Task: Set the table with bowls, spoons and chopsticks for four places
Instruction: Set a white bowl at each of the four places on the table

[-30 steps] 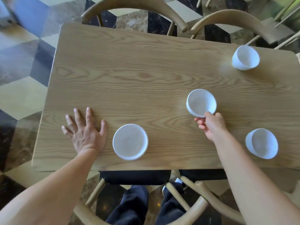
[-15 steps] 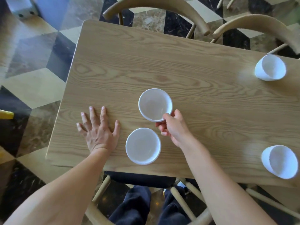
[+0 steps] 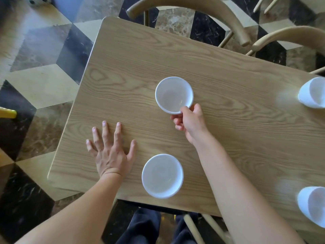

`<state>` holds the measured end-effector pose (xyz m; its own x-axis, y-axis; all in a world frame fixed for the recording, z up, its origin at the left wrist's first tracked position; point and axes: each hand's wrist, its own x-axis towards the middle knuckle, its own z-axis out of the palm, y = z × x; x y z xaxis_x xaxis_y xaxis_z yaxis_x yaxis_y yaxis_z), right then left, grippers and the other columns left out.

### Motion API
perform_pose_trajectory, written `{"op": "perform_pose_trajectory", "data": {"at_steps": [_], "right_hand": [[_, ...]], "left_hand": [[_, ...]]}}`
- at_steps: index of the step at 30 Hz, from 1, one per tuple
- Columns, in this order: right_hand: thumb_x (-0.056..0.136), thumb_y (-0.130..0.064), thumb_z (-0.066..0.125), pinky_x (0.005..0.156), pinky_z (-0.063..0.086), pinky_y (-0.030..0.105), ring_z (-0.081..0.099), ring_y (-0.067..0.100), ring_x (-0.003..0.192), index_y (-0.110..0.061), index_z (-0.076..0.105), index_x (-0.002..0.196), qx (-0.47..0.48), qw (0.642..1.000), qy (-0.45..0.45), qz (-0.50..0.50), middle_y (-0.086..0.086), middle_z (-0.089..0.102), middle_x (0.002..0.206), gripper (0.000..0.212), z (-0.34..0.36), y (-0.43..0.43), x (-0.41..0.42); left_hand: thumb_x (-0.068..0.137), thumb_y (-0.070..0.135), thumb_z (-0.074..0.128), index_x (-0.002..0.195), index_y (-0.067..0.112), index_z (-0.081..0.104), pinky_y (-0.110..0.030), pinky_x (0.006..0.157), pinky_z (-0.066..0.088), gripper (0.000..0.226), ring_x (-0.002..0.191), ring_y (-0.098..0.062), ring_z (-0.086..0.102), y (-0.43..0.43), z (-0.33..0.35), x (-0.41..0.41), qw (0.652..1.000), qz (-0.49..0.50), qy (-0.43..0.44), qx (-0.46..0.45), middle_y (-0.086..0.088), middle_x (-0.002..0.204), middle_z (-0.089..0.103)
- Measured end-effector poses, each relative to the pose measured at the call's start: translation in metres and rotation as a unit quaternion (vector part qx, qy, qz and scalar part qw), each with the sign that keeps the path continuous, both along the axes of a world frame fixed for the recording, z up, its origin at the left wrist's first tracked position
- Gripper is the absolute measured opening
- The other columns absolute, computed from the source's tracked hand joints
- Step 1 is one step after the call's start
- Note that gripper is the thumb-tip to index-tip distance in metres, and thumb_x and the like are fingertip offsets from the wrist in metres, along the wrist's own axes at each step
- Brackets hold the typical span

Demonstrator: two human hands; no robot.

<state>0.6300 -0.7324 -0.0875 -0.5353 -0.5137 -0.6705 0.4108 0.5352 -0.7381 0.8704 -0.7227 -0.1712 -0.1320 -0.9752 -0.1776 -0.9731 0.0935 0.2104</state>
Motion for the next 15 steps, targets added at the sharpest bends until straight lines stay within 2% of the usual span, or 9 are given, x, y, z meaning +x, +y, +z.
{"op": "perform_pose_trajectory", "data": {"at_steps": [5,15], "right_hand": [[0.096,-0.003,0.036,0.035,0.028,0.021,0.043,0.017,0.043,-0.012,0.032,0.098,-0.008,0.999,0.016,-0.030,0.020,0.057,0.069,0.010,-0.003,-0.044,-0.019],[0.093,0.001,0.035,0.035,0.030,0.019,0.045,0.016,0.041,-0.011,0.036,0.085,-0.018,0.998,0.001,-0.068,0.022,0.059,0.068,0.014,-0.004,-0.094,-0.050]], "left_hand": [[0.085,0.070,0.036,0.154,0.034,0.029,-0.061,0.120,0.003,0.077,0.154,-0.037,0.003,0.000,0.000,-0.001,1.000,0.001,0.000,0.002,-0.007,0.168,0.014],[0.084,0.069,0.037,0.153,0.032,0.033,-0.060,0.119,0.004,0.078,0.153,-0.039,0.008,0.000,-0.002,-0.001,1.000,0.002,0.004,-0.013,-0.009,0.167,0.019]]}}
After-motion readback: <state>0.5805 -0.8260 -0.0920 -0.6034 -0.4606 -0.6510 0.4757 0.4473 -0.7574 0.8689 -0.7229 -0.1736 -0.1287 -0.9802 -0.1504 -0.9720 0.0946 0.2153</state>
